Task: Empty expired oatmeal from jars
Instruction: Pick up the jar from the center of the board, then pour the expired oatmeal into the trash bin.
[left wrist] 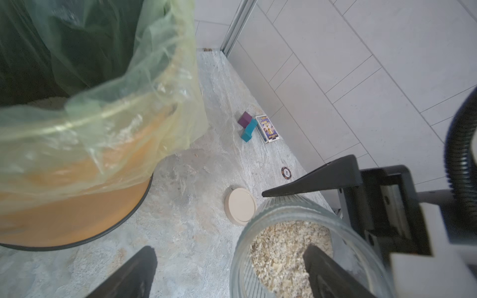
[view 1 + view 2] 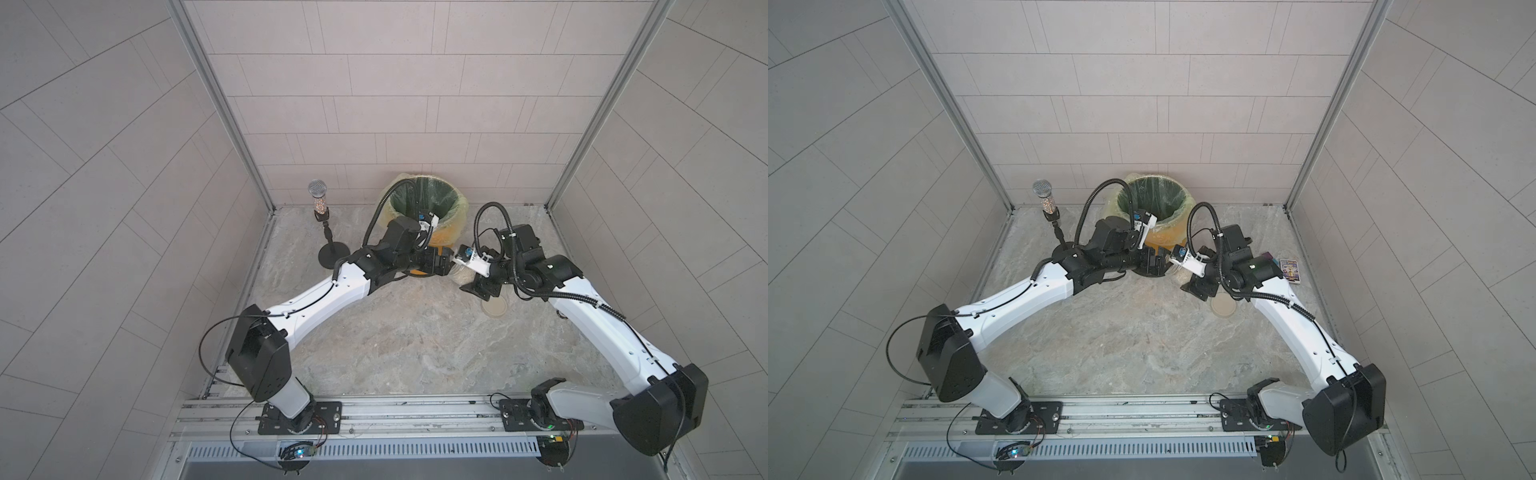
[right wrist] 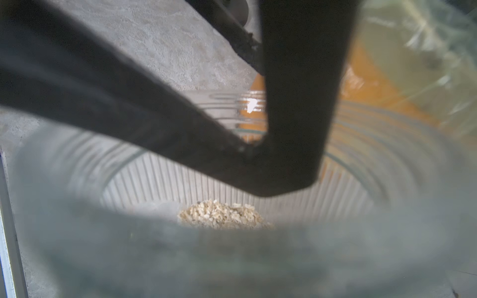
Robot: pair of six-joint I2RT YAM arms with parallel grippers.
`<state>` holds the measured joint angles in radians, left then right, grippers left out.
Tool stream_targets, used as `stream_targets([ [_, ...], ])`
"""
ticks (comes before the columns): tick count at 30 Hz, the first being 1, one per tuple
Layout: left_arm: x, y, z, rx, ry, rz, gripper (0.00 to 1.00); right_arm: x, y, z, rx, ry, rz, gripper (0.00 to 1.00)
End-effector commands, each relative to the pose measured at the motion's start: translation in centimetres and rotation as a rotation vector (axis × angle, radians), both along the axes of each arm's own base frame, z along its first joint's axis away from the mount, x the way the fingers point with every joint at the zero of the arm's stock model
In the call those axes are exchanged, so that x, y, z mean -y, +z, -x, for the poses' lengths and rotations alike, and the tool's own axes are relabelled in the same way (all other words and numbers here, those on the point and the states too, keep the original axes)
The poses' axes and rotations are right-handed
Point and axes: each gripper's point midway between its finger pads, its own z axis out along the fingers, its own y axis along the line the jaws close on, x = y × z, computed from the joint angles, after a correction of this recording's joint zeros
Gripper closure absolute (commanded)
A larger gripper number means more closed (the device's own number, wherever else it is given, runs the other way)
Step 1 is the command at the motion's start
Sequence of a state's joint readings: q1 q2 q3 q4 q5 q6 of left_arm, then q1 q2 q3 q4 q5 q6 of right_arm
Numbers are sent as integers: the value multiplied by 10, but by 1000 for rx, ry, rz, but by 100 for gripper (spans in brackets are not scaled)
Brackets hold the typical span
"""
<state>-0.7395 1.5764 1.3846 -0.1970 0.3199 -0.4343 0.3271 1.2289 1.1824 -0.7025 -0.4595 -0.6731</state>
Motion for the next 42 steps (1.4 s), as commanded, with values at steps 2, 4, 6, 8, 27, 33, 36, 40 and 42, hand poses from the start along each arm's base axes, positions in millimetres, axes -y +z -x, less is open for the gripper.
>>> stream_targets([
  [2, -28, 43, -17, 84, 107, 7, 0, 1, 46, -15, 125, -8, -19, 100],
  [4, -41, 59, -27, 103, 146, 27, 0, 2, 58, -25, 147, -15, -15, 100],
  [6, -53, 70, -38, 108, 183, 39, 0, 1, 67, -35, 156, -18, -7, 100],
  [8, -63, 78, -47, 108, 210, 38, 0, 0, 75, -45, 162, -21, 5, 100],
  [27, -108, 56, -45, 113, 334, -9, 0, 7, 151, -173, 422, -49, 352, 100],
  [33, -121, 37, -33, 100, 365, -12, 0, 0, 154, -196, 550, 30, 593, 100],
  [36, -127, 28, -27, 93, 376, -16, 0, -5, 156, -205, 600, 68, 677, 100],
  [40, -133, 18, -19, 78, 392, 3, 0, -10, 158, -216, 670, 119, 829, 100],
  [42, -138, 14, -14, 79, 401, 7, 0, -15, 170, -220, 730, 129, 866, 100],
])
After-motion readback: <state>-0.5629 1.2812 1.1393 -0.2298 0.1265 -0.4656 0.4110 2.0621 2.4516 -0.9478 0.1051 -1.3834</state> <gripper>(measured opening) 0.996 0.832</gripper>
